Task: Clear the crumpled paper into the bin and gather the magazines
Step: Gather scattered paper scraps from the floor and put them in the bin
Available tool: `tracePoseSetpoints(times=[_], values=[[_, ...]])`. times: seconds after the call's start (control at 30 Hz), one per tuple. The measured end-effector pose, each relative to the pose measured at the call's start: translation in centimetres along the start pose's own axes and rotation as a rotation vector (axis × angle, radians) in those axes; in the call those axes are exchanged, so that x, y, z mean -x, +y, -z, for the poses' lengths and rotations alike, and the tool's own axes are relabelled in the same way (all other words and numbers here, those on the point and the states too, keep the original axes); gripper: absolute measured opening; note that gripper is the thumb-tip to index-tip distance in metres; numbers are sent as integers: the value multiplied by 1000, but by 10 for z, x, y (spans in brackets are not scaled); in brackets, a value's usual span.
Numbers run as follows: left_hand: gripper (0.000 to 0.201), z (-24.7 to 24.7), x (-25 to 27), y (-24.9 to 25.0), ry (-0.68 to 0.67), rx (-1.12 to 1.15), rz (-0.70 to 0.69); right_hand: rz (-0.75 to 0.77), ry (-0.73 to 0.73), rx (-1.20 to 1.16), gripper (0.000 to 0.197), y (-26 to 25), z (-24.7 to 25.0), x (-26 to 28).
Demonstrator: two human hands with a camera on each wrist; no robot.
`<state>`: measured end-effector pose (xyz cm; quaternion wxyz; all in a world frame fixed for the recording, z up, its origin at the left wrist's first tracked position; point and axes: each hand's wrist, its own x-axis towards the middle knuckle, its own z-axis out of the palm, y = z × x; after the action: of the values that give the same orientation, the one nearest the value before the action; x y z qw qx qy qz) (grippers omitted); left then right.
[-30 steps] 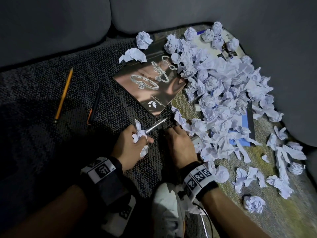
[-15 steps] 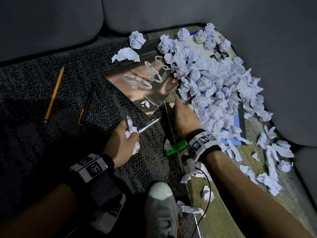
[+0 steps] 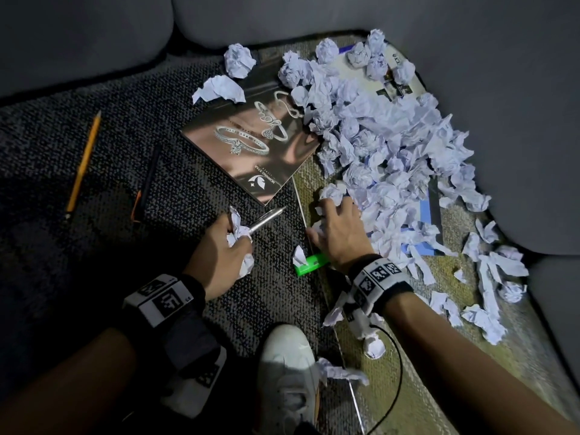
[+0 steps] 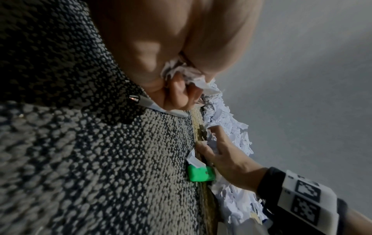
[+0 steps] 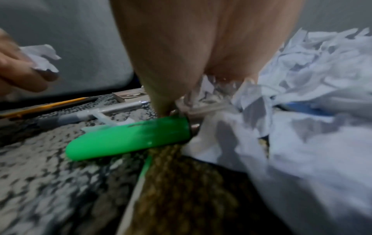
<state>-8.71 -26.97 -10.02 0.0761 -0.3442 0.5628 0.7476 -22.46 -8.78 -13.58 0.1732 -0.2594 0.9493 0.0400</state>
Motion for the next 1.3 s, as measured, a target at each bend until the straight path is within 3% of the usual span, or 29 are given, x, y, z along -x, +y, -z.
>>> tracePoseSetpoints(times=[0.07, 0.13, 0.27, 0.33, 0.57, 0.77, 0.83, 0.93, 1.0, 1.07, 1.13, 1.2, 1.3], values=[[28, 2, 0, 0, -1, -4, 3, 10, 31, -139, 37, -5, 6, -9], [29, 6, 0, -1, 5, -47, -7, 27, 74, -230, 34, -5, 6, -13], [26, 8, 1, 2, -12, -36, -2, 69, 109, -294, 74, -3, 5, -18], [26, 7, 1, 3, -13, -28, -2, 68, 116, -247, 78, -3, 4, -22], [25, 7, 0, -1, -23, -95, -15, 43, 178, -222, 35, -5, 2, -30], [23, 9, 1, -7, -37, -152, -33, 35, 208, -337, 22, 9, 15, -38], [24, 10, 1, -10, -27, -191, -37, -26, 254, -540, 20, 10, 25, -31], [24, 10, 1, -9, -24, -195, -40, -151, 271, -926, 32, 10, 42, -11], [24, 9, 2, -6, -33, -166, -40, -233, 225, -1079, 41, 18, 45, 4], [24, 8, 3, -6, -40, -158, -41, -376, 159, -1242, 34, 24, 40, 20], [25, 8, 2, -7, -35, -169, -45, -561, 34, -1634, 21, 28, 33, 38], [25, 8, 3, -8, -39, -178, -36, -644, -59, -2201, 33, 27, 30, 52], [25, 1, 1, -8, -63, -125, -18, -819, 164, -2575, 25, 25, 26, 56]])
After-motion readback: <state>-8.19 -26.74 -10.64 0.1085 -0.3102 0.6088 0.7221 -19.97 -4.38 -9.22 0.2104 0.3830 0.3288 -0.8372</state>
